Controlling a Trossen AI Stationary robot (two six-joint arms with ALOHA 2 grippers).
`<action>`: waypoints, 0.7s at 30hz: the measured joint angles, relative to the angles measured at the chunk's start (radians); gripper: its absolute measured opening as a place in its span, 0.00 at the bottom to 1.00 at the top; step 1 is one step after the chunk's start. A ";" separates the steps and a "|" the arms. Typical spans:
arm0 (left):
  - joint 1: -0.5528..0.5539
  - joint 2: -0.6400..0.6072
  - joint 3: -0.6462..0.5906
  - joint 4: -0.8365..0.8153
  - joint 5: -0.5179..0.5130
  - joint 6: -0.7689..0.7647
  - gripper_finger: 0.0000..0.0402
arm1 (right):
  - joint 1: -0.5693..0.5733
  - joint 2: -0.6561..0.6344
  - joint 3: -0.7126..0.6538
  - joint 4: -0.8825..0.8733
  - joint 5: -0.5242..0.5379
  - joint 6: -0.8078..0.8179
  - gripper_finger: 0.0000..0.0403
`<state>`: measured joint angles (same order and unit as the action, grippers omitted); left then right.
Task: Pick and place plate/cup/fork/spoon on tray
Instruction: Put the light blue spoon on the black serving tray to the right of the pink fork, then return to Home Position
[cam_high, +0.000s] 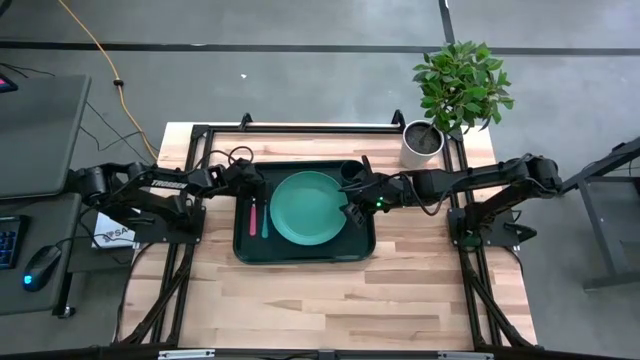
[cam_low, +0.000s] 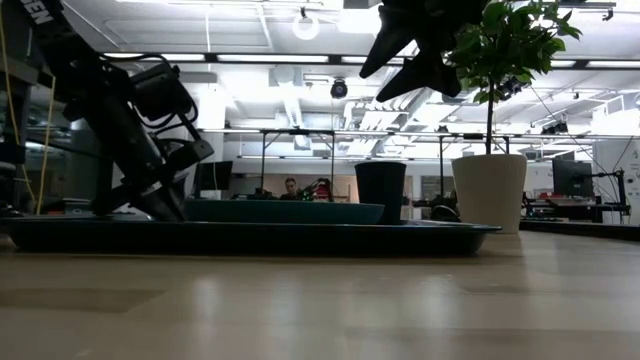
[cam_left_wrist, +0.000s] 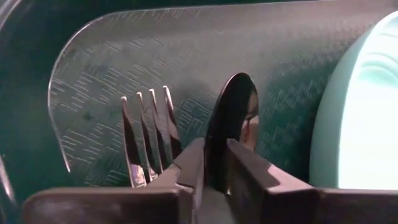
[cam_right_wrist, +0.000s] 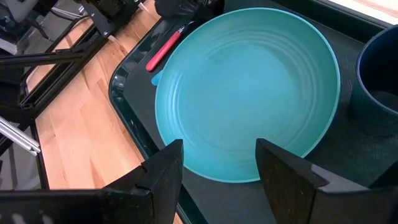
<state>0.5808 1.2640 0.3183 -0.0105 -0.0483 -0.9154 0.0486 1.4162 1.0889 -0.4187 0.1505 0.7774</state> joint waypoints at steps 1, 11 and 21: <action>0.000 0.000 0.000 0.002 0.000 0.005 0.15 | 0.000 0.000 0.000 0.000 0.000 0.000 0.48; 0.002 -0.021 -0.001 0.001 -0.034 0.011 0.31 | 0.000 0.000 0.000 0.000 0.000 0.005 0.48; 0.028 -0.173 -0.002 -0.025 -0.042 0.011 0.38 | 0.000 0.000 0.000 0.000 0.000 0.007 0.48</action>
<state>0.6087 1.0908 0.3161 -0.0353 -0.0899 -0.9047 0.0486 1.4162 1.0889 -0.4187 0.1509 0.7849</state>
